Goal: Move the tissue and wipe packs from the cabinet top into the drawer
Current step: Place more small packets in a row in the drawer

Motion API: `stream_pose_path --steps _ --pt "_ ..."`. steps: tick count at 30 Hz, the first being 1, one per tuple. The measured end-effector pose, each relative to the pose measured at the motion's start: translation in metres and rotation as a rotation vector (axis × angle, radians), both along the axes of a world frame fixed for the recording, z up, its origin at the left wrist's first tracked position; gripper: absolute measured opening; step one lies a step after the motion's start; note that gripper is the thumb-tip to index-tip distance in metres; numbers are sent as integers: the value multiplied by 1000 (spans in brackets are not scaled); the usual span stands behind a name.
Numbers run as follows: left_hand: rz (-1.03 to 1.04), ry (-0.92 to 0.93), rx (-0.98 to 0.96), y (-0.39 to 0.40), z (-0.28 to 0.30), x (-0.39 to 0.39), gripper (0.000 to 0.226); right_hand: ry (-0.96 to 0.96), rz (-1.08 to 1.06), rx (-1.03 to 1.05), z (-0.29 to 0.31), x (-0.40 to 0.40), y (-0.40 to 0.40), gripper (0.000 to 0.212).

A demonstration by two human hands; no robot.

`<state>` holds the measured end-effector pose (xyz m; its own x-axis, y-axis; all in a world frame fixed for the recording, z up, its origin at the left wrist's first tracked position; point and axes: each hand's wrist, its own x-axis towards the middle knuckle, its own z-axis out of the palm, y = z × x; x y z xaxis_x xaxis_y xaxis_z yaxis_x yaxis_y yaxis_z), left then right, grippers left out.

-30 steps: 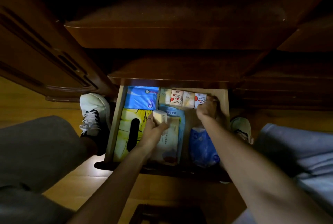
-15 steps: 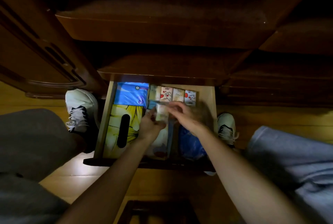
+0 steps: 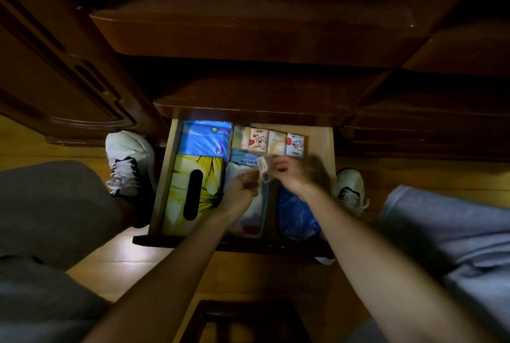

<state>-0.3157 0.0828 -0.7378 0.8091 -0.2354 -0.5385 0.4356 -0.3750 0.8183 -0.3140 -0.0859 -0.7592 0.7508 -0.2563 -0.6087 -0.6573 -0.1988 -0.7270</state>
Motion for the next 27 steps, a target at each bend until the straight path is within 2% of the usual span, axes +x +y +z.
stream_pose_path --steps 4,6,7,8,12,14,17,21,24,27 --pt "259 50 -28 4 -7 10 36 11 87 -149 -13 7 12 46" --pt "264 -31 63 10 -8 14 23 54 99 -202 -18 12 15 54" --pt "213 -88 126 13 -8 14 10 66 104 -256 -19 14 18 57" --pt "133 -147 196 15 -8 15 9 72 109 -322 -20 14 20 61" --pt "-432 -354 489 22 -16 10 36 72 2 -532 -18 9 23 73" --pt "-619 -390 572 25 -22 3 43 127 -25 -565 -18 6 17 77" --pt "-665 -415 605 31 -29 -1 45 203 22 -530 -22 5 8 77" --pt "-589 -426 537 35 -33 1 40 180 2 -454 -26 9 7 60" --pt "-586 -436 530 36 -36 0 40 197 70 -566 -24 13 11 69" --pt "-635 -468 535 37 -39 0 40 234 113 -747 -22 18 12 62"
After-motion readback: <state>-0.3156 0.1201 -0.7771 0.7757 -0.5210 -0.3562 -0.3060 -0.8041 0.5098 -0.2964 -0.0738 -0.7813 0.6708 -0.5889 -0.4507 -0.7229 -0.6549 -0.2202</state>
